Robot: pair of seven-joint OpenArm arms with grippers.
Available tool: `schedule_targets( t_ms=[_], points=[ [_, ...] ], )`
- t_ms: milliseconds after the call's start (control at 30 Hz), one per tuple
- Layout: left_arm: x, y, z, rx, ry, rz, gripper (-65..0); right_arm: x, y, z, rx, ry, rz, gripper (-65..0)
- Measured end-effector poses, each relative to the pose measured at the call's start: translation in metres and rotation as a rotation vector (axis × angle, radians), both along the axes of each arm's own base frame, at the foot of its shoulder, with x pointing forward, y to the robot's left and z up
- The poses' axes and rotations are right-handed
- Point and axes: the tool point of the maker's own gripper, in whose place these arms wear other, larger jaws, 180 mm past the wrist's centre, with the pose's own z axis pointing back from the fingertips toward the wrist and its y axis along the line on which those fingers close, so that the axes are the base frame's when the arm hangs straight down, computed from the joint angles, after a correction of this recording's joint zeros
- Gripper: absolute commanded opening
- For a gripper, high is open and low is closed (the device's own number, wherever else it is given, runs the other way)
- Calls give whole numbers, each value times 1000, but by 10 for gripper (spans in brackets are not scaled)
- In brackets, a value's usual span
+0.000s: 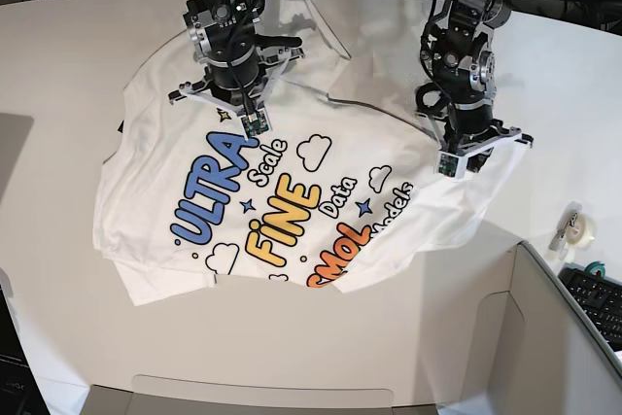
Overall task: Layout the t-shirt on the table in an organized manner, then fold the t-shirt properly
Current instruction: 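Release the shirt and raise both grippers above the collar edge, then grasp the collar edge with both grippers and pull it away from the hem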
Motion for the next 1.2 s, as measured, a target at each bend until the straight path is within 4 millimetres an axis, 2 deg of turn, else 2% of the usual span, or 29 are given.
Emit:
schedule_targets(
  t_ms=[100, 233, 333, 400, 533, 667, 767, 833, 967, 1033, 1067, 1200],
  points=[
    [0, 14, -18, -36, 10, 7, -650, -11, -1, -7, 3, 31, -9, -650],
    [2, 61, -40, -56, 53, 102, -650, -31, -1, -19, 2, 86, -9, -650],
    [19, 85, -33, -55, 25, 140, -650, -42, -1, -26, 2, 117, -7, -650],
    [29, 92, -28, -65, 10, 146, -650, -44, -4, -27, -11, 121, -3, -650],
    [28, 94, -31, -67, 19, 145, -650, -47, -21, -33, -66, 127, 12, -650],
    [19, 95, -39, -66, 51, 155, -650, -47, -57, -38, -122, 140, -54, -650],
    [14, 88, -37, -73, 39, 134, -650, -46, -83, -37, -168, 135, -87, -650],
    [7, 85, -27, -93, 20, 139, -650, -46, -95, -37, -199, 135, -92, -650],
    [12, 78, 19, -98, -111, 115, -650, -46, -103, -37, -220, 134, -92, -650],
    [9, 68, 30, -107, -138, 87, -650, -46, -109, -36, -223, 134, -107, -650],
    [7, 64, 31, -114, -138, 79, -650, -46, -117, -36, -239, 133, -109, -650],
    [-10, 61, 14, -135, -60, 113, -650, -48, -163, -29, -352, 137, -142, -650]
  ],
)
